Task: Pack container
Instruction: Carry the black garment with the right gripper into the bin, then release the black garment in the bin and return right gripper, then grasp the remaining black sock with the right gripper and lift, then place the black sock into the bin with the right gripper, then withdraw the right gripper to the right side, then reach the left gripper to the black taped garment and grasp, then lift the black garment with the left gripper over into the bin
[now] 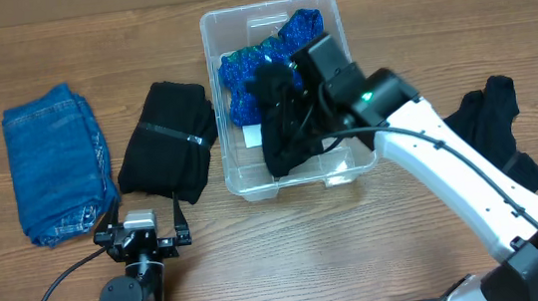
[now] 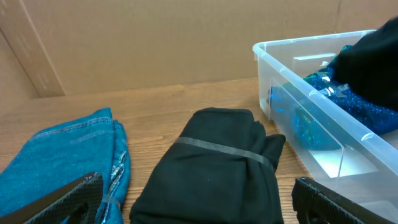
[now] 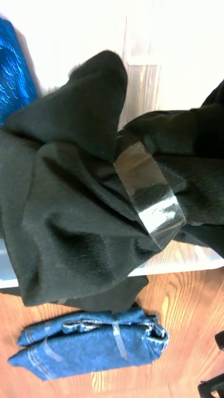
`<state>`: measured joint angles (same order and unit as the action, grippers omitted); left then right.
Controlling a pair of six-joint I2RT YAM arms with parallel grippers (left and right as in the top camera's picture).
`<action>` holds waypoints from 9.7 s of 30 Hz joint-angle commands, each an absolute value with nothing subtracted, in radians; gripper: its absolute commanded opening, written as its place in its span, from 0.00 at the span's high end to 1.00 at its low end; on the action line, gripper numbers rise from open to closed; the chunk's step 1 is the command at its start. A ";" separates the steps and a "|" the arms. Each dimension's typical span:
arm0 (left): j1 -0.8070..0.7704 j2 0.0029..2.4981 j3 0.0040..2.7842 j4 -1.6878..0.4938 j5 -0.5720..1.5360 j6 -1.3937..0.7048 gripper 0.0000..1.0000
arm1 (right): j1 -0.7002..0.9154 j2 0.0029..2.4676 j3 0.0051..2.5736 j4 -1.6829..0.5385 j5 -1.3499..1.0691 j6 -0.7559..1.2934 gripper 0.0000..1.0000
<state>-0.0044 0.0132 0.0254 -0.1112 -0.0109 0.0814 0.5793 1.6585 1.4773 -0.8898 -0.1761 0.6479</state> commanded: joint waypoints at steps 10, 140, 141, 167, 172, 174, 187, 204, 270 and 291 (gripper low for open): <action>0.001 0.005 0.022 -0.111 -0.003 0.090 0.00 | 0.656 1.756 1.348 -0.683 -0.165 0.682 0.96; 0.001 0.005 0.022 -0.111 -0.003 0.090 0.00 | 0.379 1.650 1.771 -1.255 -0.233 0.263 0.96; 0.001 0.005 0.022 -0.111 -0.003 0.090 0.00 | 0.393 1.650 1.750 -1.237 -0.233 0.265 0.96; 0.001 0.005 0.022 -0.111 -0.003 0.090 0.00 | 0.457 1.707 1.341 -0.865 -0.010 0.235 0.96; 0.001 0.005 0.022 -0.111 -0.003 0.090 0.00 | 0.457 1.719 1.341 -0.922 -0.008 0.236 0.96; 0.001 0.005 0.022 -0.111 -0.003 0.090 0.00 | 0.457 1.719 1.341 -0.935 0.001 0.235 0.95; 0.001 0.005 0.022 -0.111 -0.003 0.090 0.00 | 0.457 1.717 1.552 -1.042 0.006 0.171 0.16; 0.001 0.005 0.022 -0.111 -0.003 0.090 0.00 | 0.163 1.655 1.709 -1.252 0.173 0.212 0.01; 0.189 2.178 1.579 -0.920 0.238 0.255 0.00 | -0.068 1.656 1.708 -1.266 0.235 0.213 0.00; 0.189 2.229 2.364 -1.515 0.521 0.255 0.96 | -0.068 1.656 1.708 -1.266 0.235 0.213 0.00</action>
<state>0.1841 2.2501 2.1380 -1.4319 0.3019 0.2436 -0.0654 1.6875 1.6829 -1.2720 0.2253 0.2092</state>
